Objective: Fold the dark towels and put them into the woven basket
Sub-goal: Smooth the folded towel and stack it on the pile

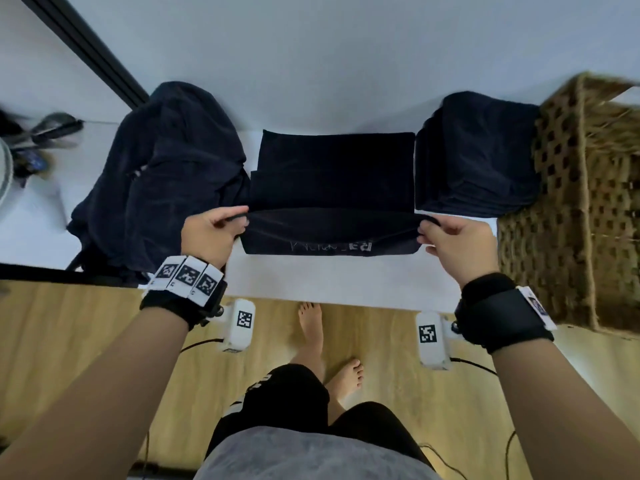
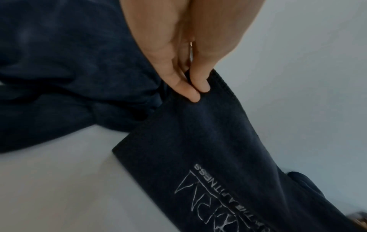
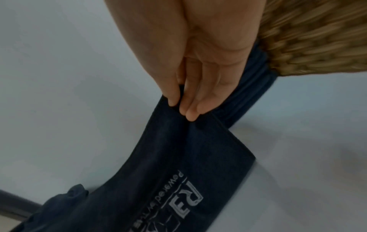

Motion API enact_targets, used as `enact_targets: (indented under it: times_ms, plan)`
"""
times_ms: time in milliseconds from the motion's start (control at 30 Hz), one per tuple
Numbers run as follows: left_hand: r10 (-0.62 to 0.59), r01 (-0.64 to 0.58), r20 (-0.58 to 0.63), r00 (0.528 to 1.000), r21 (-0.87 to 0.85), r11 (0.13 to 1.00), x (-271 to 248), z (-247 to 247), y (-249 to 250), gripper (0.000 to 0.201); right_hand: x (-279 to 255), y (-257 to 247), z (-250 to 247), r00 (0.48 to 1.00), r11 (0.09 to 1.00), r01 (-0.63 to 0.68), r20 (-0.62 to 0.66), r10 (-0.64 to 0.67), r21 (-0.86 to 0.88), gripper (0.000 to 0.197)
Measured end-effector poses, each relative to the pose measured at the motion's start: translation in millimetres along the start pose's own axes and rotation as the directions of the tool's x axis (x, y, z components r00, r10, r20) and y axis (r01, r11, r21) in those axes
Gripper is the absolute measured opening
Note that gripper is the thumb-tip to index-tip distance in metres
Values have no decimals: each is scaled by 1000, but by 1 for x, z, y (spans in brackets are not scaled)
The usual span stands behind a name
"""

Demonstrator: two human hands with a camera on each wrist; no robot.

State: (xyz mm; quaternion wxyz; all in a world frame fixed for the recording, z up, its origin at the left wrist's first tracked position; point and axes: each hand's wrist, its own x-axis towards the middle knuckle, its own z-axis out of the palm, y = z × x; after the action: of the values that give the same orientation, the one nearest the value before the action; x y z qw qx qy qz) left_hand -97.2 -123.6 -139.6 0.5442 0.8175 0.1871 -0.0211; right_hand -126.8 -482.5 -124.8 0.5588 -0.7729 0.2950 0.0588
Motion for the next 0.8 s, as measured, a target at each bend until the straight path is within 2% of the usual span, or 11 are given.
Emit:
enact_targets:
  times_ms: [100,167,233,333,500,567,667,733,800]
  plan:
    - [20,-19,-40,999,36,999,36,17,22,15,23,-28,13,987,976,139,-52,-149,-167,17]
    - [45,-38,-59,997,118,992,62,29,35,11,40,-48,20,974,931,198,-45,-222,-307,17]
    - [92,-75,-64,994,224,972,90,42,48,14,61,-66,28,965,874,210,-50,-257,-438,24]
    - [139,-113,-53,989,336,935,133,55,65,19,95,-87,44,956,737,184,-57,-288,-651,25]
    - [125,-105,6,992,582,806,190,78,69,26,158,-101,76,991,551,81,10,-131,-831,23]
    - [80,-101,63,995,638,763,203,85,65,26,175,-101,87,997,468,46,14,-70,-883,23]
    - [-36,-47,103,994,699,714,219,95,60,25,192,-98,100,998,330,67,60,-31,-942,33]
    - [-107,-6,113,988,716,698,226,99,57,25,201,-98,106,997,260,76,80,8,-963,35]
    - [-149,22,124,981,694,720,229,102,54,25,208,-98,108,994,221,80,93,51,-972,35]
